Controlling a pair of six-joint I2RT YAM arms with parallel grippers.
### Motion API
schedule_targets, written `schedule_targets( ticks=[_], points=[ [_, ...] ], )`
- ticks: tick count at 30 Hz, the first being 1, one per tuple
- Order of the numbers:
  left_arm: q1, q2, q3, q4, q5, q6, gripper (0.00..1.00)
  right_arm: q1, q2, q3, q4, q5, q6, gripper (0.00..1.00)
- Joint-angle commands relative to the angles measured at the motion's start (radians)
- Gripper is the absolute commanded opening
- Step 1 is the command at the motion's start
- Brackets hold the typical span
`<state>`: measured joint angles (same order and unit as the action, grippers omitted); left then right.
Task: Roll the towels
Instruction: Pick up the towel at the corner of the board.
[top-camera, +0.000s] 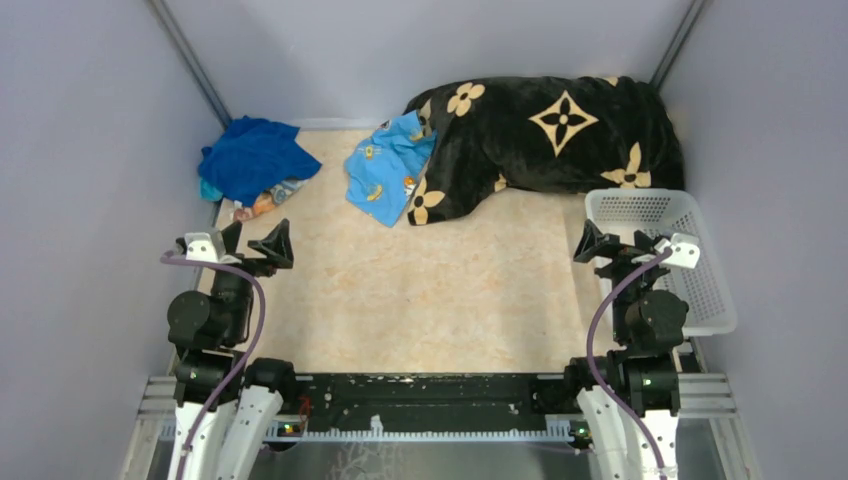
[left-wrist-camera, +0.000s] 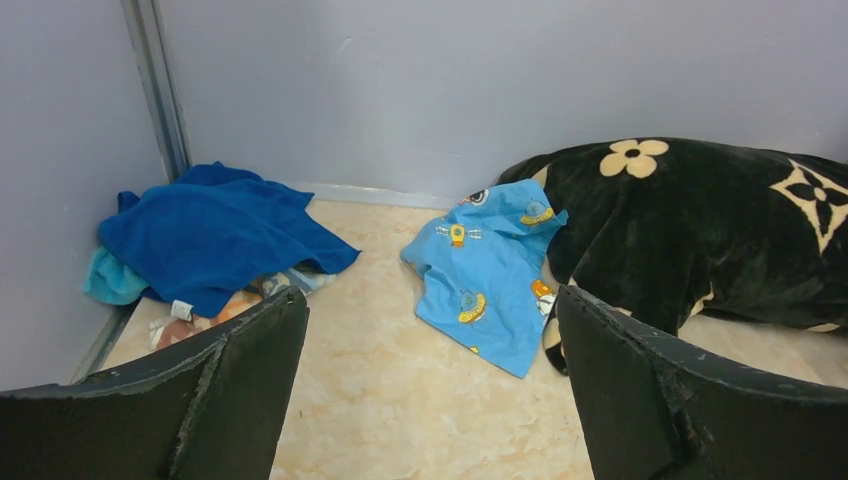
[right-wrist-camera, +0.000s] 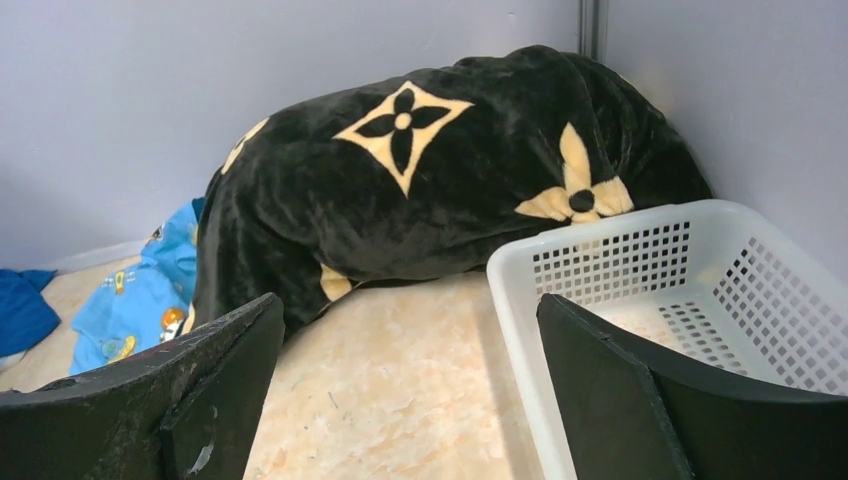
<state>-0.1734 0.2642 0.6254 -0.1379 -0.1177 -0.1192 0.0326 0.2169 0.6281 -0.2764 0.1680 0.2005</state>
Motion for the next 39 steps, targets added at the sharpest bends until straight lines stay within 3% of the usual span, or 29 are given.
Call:
schedule_targets(
  ticks=[1, 11, 16, 21, 30, 34, 39],
  points=[
    [-0.005, -0.008, -0.015, 0.029, -0.017, -0.005, 0.99, 0.009, -0.011, -0.004, 0.053, 0.01, -0.019, 0.99],
    [-0.005, 0.076, -0.008, 0.013, 0.022, 0.004, 0.99, 0.022, -0.011, -0.007, 0.048, 0.011, -0.031, 0.99],
    [-0.005, 0.193, 0.023, 0.026, 0.054, 0.005, 0.99, 0.032, -0.01, -0.012, 0.056, 0.0, -0.033, 0.99],
    [-0.005, 0.408, 0.09, 0.042, 0.044, -0.032, 0.99, 0.068, -0.008, -0.019, 0.059, -0.009, -0.044, 0.99],
    [0.032, 0.897, 0.293, 0.159, -0.136, -0.006, 0.99, 0.136, -0.02, -0.036, 0.067, -0.011, -0.07, 0.99],
    [0.063, 1.092, 0.398, 0.202, -0.235, 0.118, 0.99, 0.162, -0.026, -0.042, 0.07, -0.01, -0.076, 0.99],
    [0.08, 1.351, 0.548, 0.174, -0.302, 0.4, 0.98, 0.211, -0.025, -0.045, 0.065, -0.01, -0.081, 0.99]
  ],
)
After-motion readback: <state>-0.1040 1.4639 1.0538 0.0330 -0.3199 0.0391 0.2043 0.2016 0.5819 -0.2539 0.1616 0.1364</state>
